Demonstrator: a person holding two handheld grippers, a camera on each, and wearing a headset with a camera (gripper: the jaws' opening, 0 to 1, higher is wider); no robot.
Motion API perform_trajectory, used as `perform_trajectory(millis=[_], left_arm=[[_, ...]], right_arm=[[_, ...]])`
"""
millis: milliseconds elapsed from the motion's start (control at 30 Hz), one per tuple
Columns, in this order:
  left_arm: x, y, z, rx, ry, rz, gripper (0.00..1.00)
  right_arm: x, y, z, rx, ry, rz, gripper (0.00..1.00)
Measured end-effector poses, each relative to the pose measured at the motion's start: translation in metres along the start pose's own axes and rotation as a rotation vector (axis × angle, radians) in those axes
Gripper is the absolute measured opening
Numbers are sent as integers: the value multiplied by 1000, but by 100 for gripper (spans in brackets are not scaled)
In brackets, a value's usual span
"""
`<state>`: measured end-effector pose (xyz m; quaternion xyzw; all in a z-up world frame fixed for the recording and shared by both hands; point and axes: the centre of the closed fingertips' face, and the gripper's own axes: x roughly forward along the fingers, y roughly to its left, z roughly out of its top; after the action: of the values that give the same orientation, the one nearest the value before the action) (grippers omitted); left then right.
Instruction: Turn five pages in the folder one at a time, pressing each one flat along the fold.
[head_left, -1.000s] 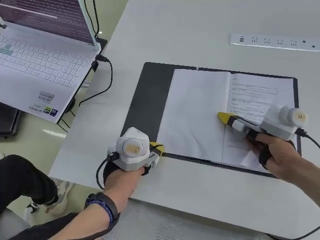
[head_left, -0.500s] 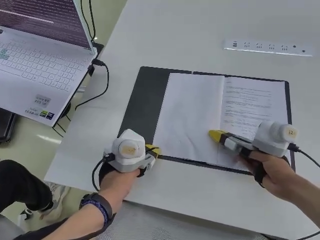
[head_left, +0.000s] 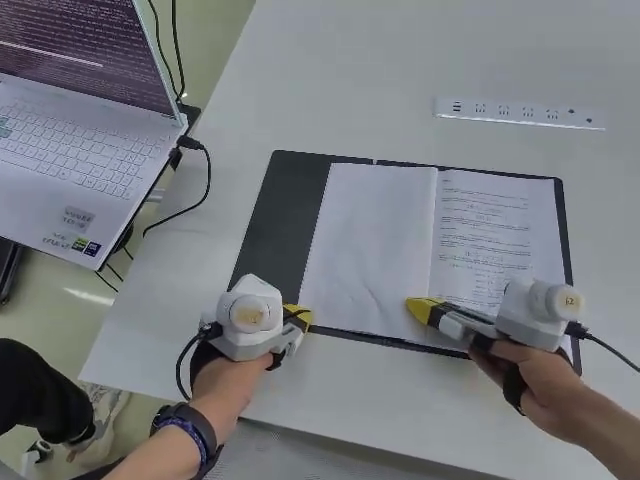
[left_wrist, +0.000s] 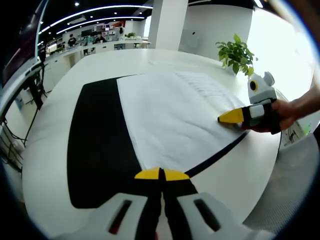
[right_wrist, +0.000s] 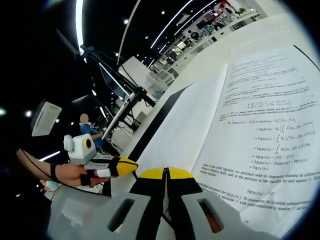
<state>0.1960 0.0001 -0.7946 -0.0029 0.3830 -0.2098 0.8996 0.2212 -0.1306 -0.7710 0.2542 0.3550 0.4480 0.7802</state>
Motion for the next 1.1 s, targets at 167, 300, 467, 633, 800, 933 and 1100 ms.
perform_trajectory(millis=[167, 300, 467, 633, 800, 933, 1100], left_arm=[[0, 0, 0, 2, 0, 0, 0], [0, 0, 0, 0, -2, -1, 0], [1, 1, -1, -5, -4, -1, 0], [0, 1, -1, -4, -6, -3, 0], [-1, 2, -1, -44, -11, -9, 0], [-1, 1, 0, -59, -12, -8, 0], [-2, 2, 1, -148, -20, -15, 0]], right_arm=[[-2, 2, -8, -6, 21, 13, 0], [-5, 2, -13, -3, 28, 17, 0], [-7, 4, -21, -13, 47, 27, 0], [-8, 6, -23, -15, 49, 25, 0], [-9, 7, -25, -15, 50, 22, 0], [-10, 7, -26, -15, 55, 22, 0], [-11, 9, -26, -6, 59, 18, 0]])
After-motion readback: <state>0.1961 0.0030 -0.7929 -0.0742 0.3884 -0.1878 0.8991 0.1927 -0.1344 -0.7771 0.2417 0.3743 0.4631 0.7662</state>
